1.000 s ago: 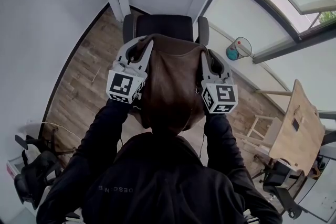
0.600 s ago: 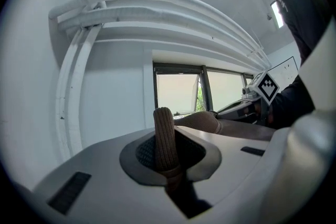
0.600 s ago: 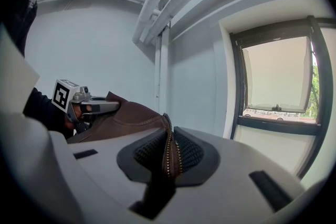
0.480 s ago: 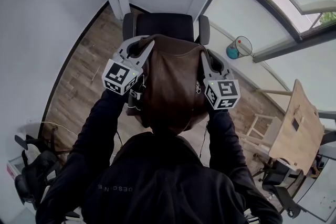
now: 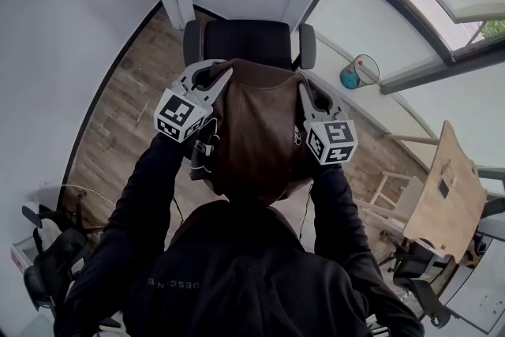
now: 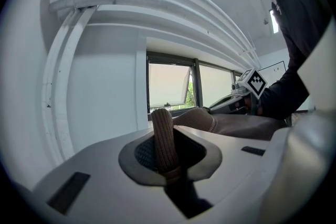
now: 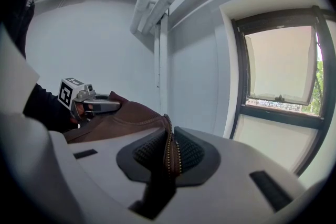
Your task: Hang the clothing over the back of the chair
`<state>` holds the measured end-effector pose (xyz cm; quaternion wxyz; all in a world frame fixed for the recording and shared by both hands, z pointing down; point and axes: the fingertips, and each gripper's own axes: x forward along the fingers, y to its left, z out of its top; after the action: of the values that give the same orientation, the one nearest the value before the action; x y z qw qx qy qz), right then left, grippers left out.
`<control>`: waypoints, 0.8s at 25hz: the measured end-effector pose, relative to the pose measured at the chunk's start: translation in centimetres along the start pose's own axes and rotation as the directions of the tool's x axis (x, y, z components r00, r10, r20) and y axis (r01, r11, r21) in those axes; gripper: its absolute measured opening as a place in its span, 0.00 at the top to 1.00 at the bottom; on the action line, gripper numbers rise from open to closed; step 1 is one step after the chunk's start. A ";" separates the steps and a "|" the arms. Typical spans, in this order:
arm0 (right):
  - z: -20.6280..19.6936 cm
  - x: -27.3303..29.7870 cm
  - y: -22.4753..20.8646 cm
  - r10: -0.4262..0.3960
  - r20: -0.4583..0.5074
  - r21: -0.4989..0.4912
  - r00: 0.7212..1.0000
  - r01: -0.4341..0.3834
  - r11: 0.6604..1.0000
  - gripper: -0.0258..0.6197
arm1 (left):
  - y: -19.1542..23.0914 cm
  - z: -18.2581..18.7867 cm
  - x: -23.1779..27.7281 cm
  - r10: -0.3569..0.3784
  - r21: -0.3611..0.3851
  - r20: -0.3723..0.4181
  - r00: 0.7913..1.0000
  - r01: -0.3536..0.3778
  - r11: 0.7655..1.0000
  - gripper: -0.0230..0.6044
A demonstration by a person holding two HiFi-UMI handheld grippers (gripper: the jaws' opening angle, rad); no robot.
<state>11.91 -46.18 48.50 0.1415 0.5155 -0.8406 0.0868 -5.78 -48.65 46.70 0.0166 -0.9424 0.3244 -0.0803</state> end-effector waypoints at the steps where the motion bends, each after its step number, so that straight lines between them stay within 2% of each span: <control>1: -0.3 0.2 0.0 0.004 -0.013 0.005 1.000 -0.004 1.000 0.86 | 0.0 -0.3 0.1 -0.005 0.001 -0.008 1.000 0.006 1.000 0.87; 4: -1.6 0.9 -0.6 0.015 -0.067 0.030 0.998 -0.013 0.999 0.83 | 0.2 -1.5 0.7 -0.020 -0.024 -0.043 0.999 0.019 1.000 0.85; 7: -2.8 1.4 -1.1 0.024 -0.120 0.062 0.992 -0.016 0.998 0.72 | 0.4 -3.0 0.9 -0.025 -0.073 -0.084 0.996 0.019 0.997 0.78; 9: -3.4 1.5 -1.3 0.026 -0.149 0.075 0.988 -0.015 0.997 0.69 | 0.4 -3.7 1.0 -0.035 -0.103 -0.106 0.994 0.024 0.994 0.71; 11: -4.1 1.5 -1.6 0.023 -0.176 0.090 0.984 -0.007 0.996 0.66 | 0.4 -3.9 1.1 -0.044 -0.109 -0.118 0.992 0.031 0.994 0.60; 13: -4.7 1.4 -1.9 0.017 -0.196 0.106 0.980 0.004 0.994 0.63 | 0.5 -3.6 1.1 -0.038 -0.111 -0.118 0.992 0.025 0.994 0.55; 15: -5.1 1.3 -2.1 0.014 -0.207 0.122 0.978 0.012 0.993 0.58 | 0.6 -3.2 1.1 -0.026 -0.116 -0.106 0.994 0.013 0.993 0.53; 20: -4.4 0.5 -2.0 0.010 -0.182 0.124 0.983 0.013 0.992 0.58 | 0.6 -1.4 0.6 0.008 -0.100 -0.069 0.998 -0.015 0.995 0.53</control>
<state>14.17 -46.24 52.86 0.1855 0.5138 -0.8167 0.1860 -5.91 -49.52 48.13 -0.0415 -0.9368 0.3339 -0.0962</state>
